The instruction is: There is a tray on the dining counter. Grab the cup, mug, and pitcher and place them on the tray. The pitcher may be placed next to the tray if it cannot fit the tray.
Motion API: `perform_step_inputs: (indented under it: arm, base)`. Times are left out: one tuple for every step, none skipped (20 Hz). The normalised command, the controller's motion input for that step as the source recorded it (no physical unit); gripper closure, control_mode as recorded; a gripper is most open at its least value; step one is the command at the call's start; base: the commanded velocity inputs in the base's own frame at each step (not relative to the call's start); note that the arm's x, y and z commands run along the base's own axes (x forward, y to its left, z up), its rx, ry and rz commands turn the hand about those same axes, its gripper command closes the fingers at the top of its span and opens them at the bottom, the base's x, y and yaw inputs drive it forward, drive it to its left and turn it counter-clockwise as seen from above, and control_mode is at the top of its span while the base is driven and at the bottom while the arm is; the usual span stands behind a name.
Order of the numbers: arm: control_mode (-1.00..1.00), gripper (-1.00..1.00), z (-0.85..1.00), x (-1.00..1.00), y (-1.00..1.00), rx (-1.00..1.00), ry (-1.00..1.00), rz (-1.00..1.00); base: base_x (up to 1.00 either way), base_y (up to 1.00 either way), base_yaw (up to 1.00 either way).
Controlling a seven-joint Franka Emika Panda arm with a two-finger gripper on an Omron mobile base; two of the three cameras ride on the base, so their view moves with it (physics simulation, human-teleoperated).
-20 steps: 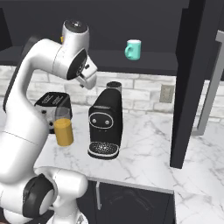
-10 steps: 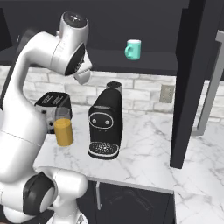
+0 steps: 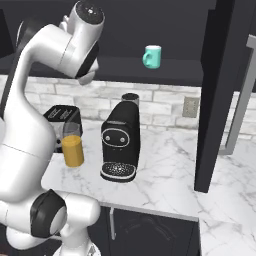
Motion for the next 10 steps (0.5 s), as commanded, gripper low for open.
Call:
perform_step_inputs:
  arm:
    - [-1.00,-1.00,0.32,0.00,0.29,0.14,-0.06,-0.02]
    - [-1.00,-1.00,0.33,0.01,0.22,0.16,-0.05,-0.01]
    - [-1.00,-1.00,0.27,0.05,0.30,0.16,-0.05,0.00]
    - [-1.00,-1.00,0.22,0.08,0.32,0.15,-0.03,0.00]
    - [-1.00,-1.00,0.19,0.08,0.34,0.14,0.00,0.00]
    - [-1.00,-1.00,0.08,0.11,0.33,0.13,0.00,0.00]
    - [-1.00,-1.00,0.00,0.19,0.24,0.12,0.00,-0.01]
    - [-1.00,-1.00,0.00,0.29,0.14,0.11,0.00,-0.02]
    - [-1.00,-1.00,0.00,0.23,0.08,0.11,0.00,-0.02]
    - [-1.00,-1.00,0.00,0.21,0.09,0.08,0.00,-0.02]
  base:
    - [0.00,0.00,0.00]
    - [0.00,0.00,0.00]
    - [0.00,0.00,0.00]
    - [0.00,0.00,0.00]
    - [0.00,0.00,0.00]
    - [0.00,0.00,0.00]
    - [0.00,0.00,0.00]
    - [0.00,0.00,0.00]
    - [0.00,0.00,0.00]
    - [0.00,0.00,0.00]
